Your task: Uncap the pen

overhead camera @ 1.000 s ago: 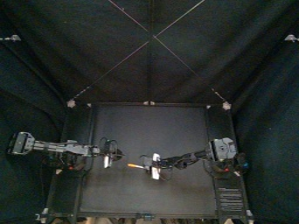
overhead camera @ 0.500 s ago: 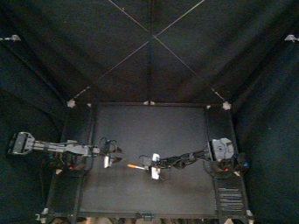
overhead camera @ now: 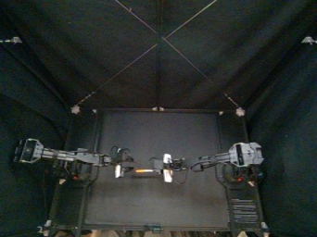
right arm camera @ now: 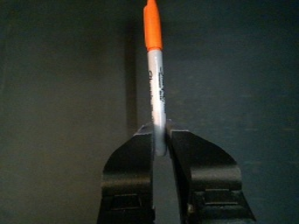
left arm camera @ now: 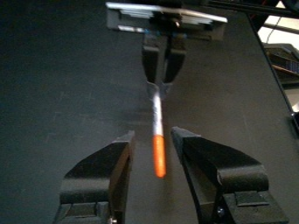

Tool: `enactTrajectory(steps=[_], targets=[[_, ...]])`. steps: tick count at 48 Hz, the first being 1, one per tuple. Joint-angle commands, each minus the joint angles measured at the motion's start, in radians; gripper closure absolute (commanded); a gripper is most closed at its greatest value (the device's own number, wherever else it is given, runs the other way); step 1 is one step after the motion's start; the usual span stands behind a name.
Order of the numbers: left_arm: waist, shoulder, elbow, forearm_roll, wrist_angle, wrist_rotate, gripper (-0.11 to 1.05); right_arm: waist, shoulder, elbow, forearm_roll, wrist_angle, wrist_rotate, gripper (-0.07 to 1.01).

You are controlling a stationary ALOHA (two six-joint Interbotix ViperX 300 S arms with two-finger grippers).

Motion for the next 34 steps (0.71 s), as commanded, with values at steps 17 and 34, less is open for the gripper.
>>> enactTrajectory(steps=[17, 34], targets=[[0.034, 0.072, -0.091, -0.038, 0.035, 0.0015, 0.17, -0.067, -0.161, 0.012, -0.044, 0.017, -0.006, 0.52], [0.097, 0.149, -0.150, 0.009, 0.115, 0.0031, 0.17, -0.060, -0.161, 0.017, -0.046, 0.018, -0.003, 0.52]])
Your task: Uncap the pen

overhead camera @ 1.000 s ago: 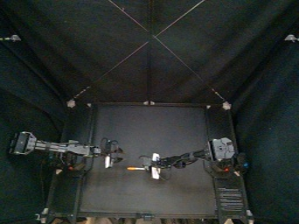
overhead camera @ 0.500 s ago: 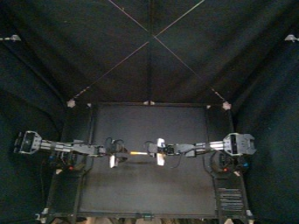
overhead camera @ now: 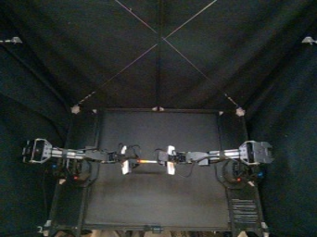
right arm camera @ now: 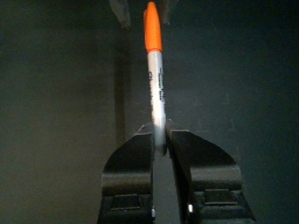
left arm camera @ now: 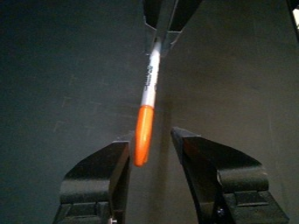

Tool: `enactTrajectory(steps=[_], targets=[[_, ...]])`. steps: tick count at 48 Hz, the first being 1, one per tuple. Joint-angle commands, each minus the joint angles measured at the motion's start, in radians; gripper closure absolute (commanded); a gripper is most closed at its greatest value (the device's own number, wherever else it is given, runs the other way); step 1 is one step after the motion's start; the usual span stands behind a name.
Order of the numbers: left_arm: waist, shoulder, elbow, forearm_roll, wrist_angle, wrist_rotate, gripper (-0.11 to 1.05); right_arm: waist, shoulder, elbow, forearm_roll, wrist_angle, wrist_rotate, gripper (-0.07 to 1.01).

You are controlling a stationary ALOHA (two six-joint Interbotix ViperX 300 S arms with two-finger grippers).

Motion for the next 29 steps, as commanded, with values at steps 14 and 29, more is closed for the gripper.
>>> enactTrajectory(steps=[14, 29], targets=[[0.006, 0.003, -0.029, 0.021, 0.035, 0.0000, 0.17, 0.006, -0.040, -0.015, -0.002, -0.005, 0.000, 0.52], [0.009, 0.006, -0.031, 0.023, 0.049, 0.0000, 0.20, 0.006, -0.041, -0.017, -0.002, -0.005, -0.003, 0.52]])
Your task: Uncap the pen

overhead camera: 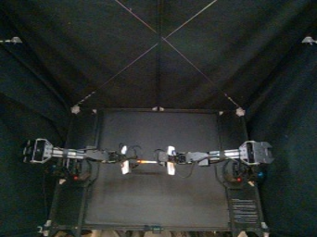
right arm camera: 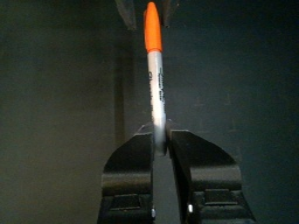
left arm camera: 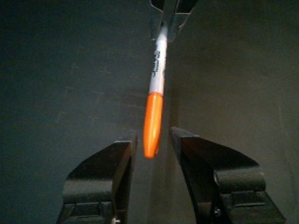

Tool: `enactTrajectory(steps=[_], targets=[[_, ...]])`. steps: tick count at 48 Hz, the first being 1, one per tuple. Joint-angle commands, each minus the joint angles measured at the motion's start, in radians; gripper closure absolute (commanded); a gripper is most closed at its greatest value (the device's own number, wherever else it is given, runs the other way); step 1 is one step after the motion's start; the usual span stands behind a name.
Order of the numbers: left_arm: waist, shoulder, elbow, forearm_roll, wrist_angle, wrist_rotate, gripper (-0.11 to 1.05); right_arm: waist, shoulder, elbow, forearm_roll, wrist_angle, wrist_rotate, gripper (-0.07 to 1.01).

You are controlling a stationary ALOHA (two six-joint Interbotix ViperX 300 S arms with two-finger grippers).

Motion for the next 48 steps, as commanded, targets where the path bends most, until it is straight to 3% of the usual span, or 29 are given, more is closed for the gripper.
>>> enactTrajectory(steps=[1, 21, 48], targets=[[0.003, -0.002, -0.026, 0.003, -0.005, 0.0000, 0.21, 0.000, -0.041, -0.018, 0.000, -0.006, -0.003, 0.52], [0.003, 0.006, -0.025, 0.009, 0.000, 0.0015, 0.54, 0.000, -0.046, -0.011, 0.000, -0.009, -0.002, 0.52], [-0.002, -0.029, 0.014, 0.023, 0.003, 0.0015, 0.54, -0.006, -0.147, 0.086, 0.009, -0.006, 0.005, 0.52]])
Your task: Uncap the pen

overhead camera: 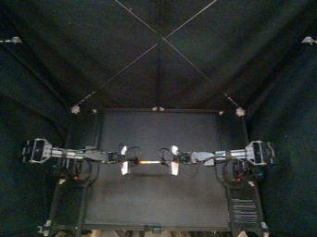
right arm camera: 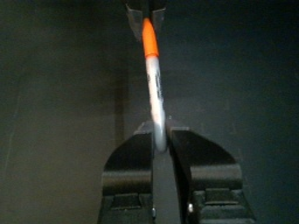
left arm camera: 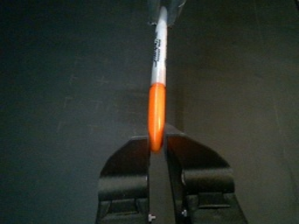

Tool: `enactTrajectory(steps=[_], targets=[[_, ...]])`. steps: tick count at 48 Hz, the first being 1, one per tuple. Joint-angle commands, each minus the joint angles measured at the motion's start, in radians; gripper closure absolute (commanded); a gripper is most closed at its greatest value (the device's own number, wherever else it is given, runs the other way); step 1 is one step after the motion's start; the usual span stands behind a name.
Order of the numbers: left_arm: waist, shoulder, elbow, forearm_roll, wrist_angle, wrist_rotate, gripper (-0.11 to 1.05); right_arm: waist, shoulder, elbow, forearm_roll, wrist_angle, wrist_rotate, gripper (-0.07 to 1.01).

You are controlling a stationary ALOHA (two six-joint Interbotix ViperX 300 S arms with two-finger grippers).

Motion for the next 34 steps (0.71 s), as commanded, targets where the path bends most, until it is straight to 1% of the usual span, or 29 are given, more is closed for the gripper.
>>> enactTrajectory(steps=[1, 12, 21, 28, 29, 34], targets=[[0.006, -0.015, 0.003, 0.005, 0.005, -0.0015, 0.54, -0.005, -0.054, 0.008, 0.005, 0.005, 0.002, 0.52], [0.006, -0.055, 0.038, 0.003, 0.002, -0.0031, 0.54, -0.008, -0.094, 0.038, 0.005, 0.005, 0.003, 0.52], [0.006, -0.117, 0.069, 0.003, 0.000, -0.0031, 0.54, -0.009, -0.129, 0.072, 0.005, 0.005, 0.003, 0.52], [0.008, -0.160, 0.092, 0.002, 0.005, -0.0031, 0.54, -0.009, -0.150, 0.087, 0.012, 0.003, 0.002, 0.52], [0.008, -0.166, 0.095, 0.002, 0.005, -0.0046, 0.54, -0.009, -0.153, 0.089, 0.012, 0.005, 0.003, 0.52], [0.008, -0.193, 0.112, 0.000, 0.005, -0.0046, 0.54, -0.009, -0.167, 0.100, 0.012, 0.003, 0.003, 0.52]])
